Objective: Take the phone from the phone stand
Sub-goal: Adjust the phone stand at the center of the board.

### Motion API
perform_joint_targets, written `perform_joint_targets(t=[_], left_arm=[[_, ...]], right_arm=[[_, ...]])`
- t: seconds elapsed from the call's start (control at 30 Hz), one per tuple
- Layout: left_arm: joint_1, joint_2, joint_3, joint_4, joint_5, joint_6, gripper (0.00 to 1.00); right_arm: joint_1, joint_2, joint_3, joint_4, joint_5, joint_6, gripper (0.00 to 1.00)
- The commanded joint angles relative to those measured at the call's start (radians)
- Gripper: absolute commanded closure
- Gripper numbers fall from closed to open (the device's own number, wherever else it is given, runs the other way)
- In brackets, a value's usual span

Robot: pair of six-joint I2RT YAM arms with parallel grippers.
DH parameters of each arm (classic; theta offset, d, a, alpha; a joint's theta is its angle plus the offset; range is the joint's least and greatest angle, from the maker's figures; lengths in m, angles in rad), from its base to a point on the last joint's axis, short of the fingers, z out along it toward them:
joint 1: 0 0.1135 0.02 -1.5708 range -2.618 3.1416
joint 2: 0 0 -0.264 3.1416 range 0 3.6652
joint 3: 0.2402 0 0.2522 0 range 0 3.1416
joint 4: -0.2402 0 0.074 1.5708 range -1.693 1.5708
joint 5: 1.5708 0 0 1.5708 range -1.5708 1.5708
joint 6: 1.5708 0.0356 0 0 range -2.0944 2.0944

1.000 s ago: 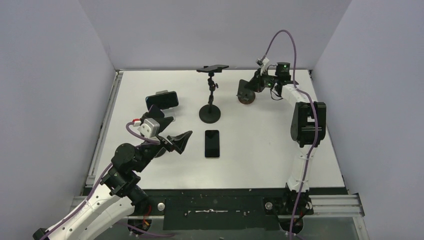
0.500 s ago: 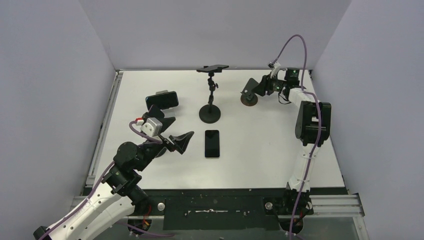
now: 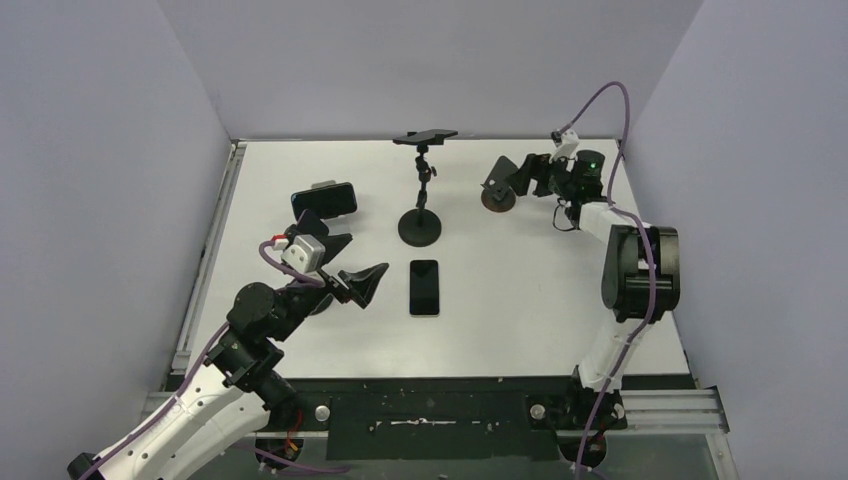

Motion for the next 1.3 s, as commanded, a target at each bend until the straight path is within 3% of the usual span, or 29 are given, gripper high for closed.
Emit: perform_joint_targets(t=[0.0,0.1,0.2,0.33,0.5,0.83,1.1,1.27], left_arm=[[0.006,-0.007,0.005,0.053,0.016,-0.006,0.03],[0.005,-0.004,0.005,0.052,0.016,-0.006,0.03],[0.005,-0.002,0.007,0.044,0.010,-0.007,0.03],[0.007,-0.001,0.009,0.033,-0.002,-0.006,0.03],[0.004,0.000,0.014,0.021,-0.002,-0.004,0.03],[0.005,0.002,0.016,0.021,-0.002,-0.002,0.02],[0.005,0.005,0.016,0.021,-0.002,-0.001,0.03],[0.007,0.002,0.016,0.021,-0.002,0.002,0.03]], right_arm=[[0.115,-0.208,-0.133,0.231,0.330,0.104,0.15],[0.226,-0.273,-0.192,0.181,0.577,0.125,0.13],[0.300,-0.285,-0.197,0.082,0.801,0.247,0.13],[0.339,-0.277,-0.209,0.001,0.937,0.341,0.12],[0.346,-0.212,-0.137,-0.136,1.005,0.383,0.12],[0.343,-0.111,-0.017,-0.209,0.968,0.389,0.13],[0.331,-0.013,0.081,-0.277,0.957,0.367,0.27],[0.321,0.023,0.109,-0.316,0.947,0.358,0.29]])
